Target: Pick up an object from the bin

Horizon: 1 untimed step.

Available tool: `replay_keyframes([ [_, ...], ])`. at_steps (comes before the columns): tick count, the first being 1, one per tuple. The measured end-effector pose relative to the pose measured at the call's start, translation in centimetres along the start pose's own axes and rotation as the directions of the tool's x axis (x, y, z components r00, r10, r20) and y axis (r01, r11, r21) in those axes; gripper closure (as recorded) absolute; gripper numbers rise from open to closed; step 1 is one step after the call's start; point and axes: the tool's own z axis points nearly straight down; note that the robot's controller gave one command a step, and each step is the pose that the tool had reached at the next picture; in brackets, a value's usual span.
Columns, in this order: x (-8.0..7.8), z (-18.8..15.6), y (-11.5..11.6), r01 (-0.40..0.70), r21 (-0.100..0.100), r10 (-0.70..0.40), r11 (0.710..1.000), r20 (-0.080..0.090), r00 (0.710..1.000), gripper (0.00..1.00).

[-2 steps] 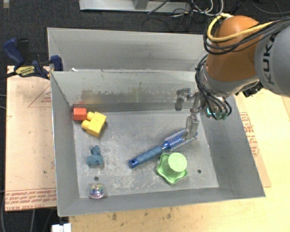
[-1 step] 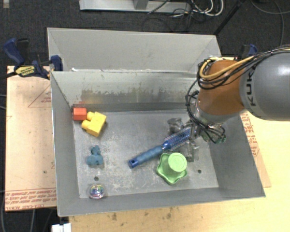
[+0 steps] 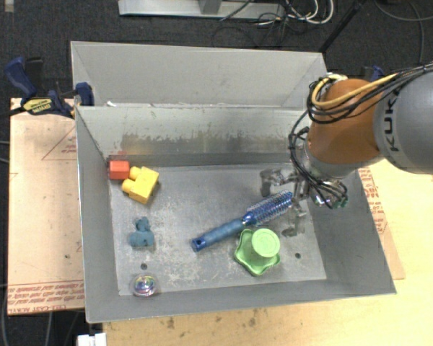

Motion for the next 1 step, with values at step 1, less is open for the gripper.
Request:
replay_keyframes([
  [1, -1.65, 0.13, -0.77, 0.052, 0.001, -0.052, 0.999, 0.0, 0.999, 0.0],
])
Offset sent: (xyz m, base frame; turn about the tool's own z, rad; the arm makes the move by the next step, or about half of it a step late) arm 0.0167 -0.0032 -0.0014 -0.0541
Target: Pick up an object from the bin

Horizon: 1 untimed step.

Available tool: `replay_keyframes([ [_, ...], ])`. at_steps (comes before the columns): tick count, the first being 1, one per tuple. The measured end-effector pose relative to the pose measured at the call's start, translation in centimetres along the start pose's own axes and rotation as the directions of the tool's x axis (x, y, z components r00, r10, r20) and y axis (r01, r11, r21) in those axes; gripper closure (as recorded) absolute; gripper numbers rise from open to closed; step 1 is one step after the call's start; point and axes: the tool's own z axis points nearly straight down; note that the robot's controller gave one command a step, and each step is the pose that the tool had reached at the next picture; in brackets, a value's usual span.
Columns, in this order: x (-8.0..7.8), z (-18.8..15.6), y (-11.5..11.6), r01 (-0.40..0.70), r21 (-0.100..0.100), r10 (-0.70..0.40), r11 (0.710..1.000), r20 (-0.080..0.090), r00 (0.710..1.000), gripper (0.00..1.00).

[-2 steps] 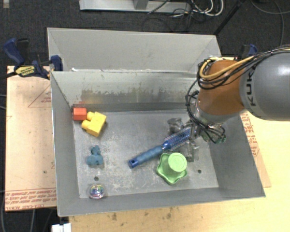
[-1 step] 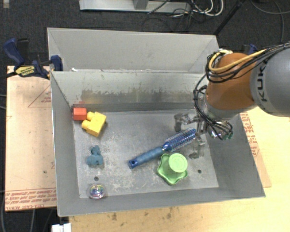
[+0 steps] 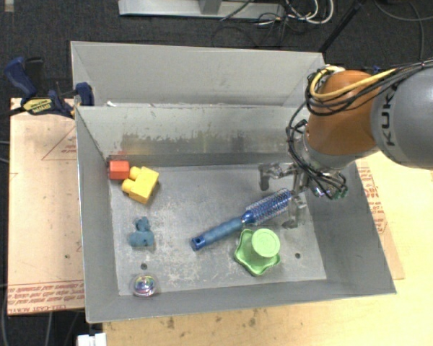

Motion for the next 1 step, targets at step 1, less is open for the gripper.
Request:
replay_keyframes([
  [1, -0.79, 3.21, 1.09, 0.016, -0.004, -0.016, 1.0, -0.005, 1.0, 0.0],
])
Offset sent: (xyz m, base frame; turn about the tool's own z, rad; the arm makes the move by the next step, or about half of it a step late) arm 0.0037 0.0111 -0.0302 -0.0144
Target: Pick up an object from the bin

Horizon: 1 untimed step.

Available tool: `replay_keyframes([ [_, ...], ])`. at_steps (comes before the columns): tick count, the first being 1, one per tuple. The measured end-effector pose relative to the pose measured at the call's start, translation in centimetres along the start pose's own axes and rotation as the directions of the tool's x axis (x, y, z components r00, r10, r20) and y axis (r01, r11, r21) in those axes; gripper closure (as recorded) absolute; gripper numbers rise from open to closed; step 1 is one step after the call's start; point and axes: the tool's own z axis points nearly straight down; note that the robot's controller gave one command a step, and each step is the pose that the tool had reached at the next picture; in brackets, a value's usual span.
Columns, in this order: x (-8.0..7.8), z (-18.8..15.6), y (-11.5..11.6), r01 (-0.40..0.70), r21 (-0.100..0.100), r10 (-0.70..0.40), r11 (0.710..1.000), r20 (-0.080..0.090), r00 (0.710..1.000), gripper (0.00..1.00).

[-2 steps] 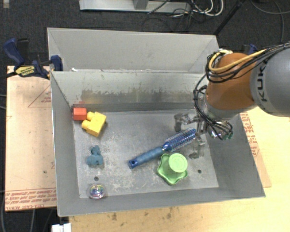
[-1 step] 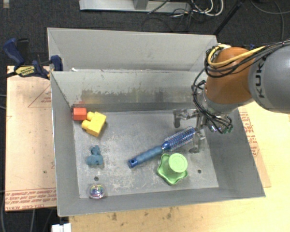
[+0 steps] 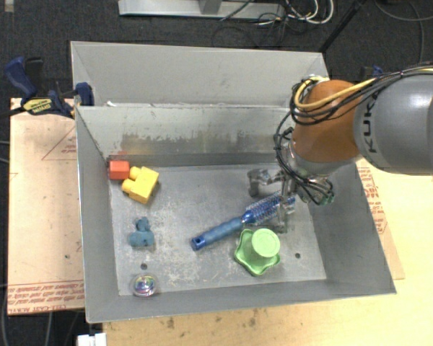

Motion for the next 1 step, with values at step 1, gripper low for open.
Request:
replay_keyframes([
  [1, -0.06, -0.03, 0.0, -0.002, 0.0, 0.002, 1.0, 0.002, 1.0, 0.0],
])
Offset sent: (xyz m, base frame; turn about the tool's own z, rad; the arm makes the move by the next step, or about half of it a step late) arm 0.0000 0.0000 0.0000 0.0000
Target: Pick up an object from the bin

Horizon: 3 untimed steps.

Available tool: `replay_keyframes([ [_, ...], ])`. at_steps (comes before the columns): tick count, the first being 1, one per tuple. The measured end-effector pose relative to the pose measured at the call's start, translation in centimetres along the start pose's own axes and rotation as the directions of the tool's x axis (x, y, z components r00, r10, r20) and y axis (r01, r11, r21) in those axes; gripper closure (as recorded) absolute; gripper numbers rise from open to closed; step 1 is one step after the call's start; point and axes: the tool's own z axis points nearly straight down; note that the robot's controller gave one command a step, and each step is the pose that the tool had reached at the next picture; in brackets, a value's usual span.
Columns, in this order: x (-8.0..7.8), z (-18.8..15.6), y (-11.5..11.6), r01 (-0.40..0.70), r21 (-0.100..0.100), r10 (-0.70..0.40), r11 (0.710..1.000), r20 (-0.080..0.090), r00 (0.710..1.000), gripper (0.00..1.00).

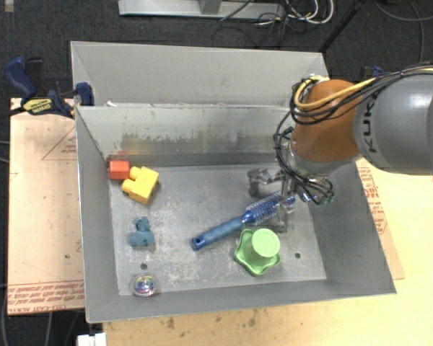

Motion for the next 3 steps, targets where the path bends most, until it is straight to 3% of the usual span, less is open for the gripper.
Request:
replay_keyframes([
  [1, 0.0, 0.0, 0.0, 0.0, 0.0, 0.0, 1.0, 0.0, 1.0, 1.0],
  [2, -0.2, -8.7, 0.0, -0.001, 0.008, 0.001, 1.0, 0.008, 1.0, 1.0],
  [3, -0.4, -11.6, 0.0, -0.003, 0.005, 0.003, 1.0, 0.003, 1.0, 1.0],
])
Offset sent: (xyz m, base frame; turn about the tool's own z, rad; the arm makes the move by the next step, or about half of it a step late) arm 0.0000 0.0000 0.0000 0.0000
